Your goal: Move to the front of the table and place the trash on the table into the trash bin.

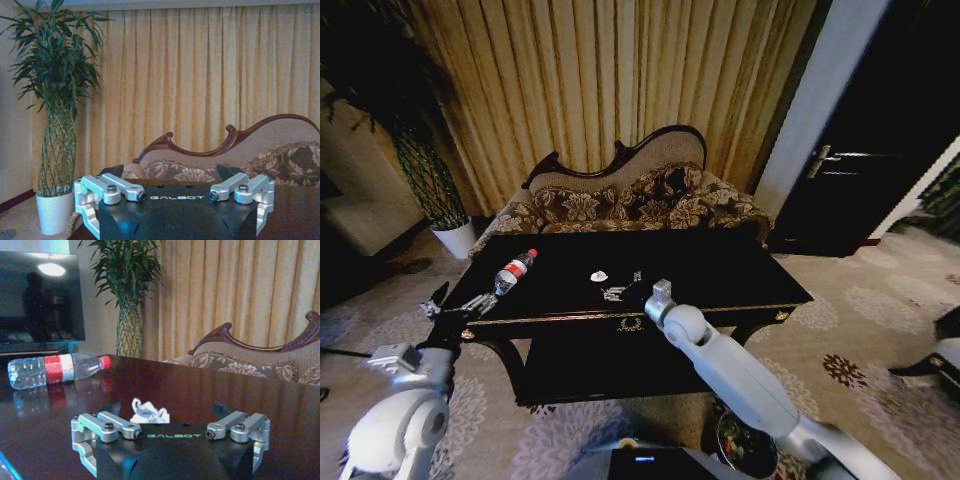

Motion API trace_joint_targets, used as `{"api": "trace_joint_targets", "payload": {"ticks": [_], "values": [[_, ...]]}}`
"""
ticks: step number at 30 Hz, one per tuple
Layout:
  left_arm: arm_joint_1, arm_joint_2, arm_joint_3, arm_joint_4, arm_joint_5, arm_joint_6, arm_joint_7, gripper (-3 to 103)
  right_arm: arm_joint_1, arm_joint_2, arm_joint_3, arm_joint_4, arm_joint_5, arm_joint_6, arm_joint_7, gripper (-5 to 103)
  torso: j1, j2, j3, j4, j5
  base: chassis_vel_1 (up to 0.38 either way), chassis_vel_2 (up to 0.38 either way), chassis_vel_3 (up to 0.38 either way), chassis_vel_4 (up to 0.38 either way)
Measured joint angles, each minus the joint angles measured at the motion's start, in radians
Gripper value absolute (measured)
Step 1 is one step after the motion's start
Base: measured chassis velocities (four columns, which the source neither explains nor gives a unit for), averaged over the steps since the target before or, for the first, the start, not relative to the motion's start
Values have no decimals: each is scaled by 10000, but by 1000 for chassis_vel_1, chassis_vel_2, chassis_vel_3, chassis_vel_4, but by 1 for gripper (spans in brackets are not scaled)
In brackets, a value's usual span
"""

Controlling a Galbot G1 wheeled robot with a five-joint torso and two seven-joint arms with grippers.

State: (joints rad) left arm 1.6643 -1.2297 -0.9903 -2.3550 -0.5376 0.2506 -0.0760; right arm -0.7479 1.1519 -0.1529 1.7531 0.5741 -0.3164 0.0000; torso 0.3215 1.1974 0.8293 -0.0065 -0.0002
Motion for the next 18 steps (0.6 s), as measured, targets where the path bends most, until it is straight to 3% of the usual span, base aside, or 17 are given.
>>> {"api": "trace_joint_targets", "payload": {"ticks": [18], "values": [[81, -30, -92, -13, -9, -105, -3, 100, 636, 347, -821, -607, 34, 5, 0, 100, -1, 0, -1, 0, 0, 0, 0, 0, 0]]}}
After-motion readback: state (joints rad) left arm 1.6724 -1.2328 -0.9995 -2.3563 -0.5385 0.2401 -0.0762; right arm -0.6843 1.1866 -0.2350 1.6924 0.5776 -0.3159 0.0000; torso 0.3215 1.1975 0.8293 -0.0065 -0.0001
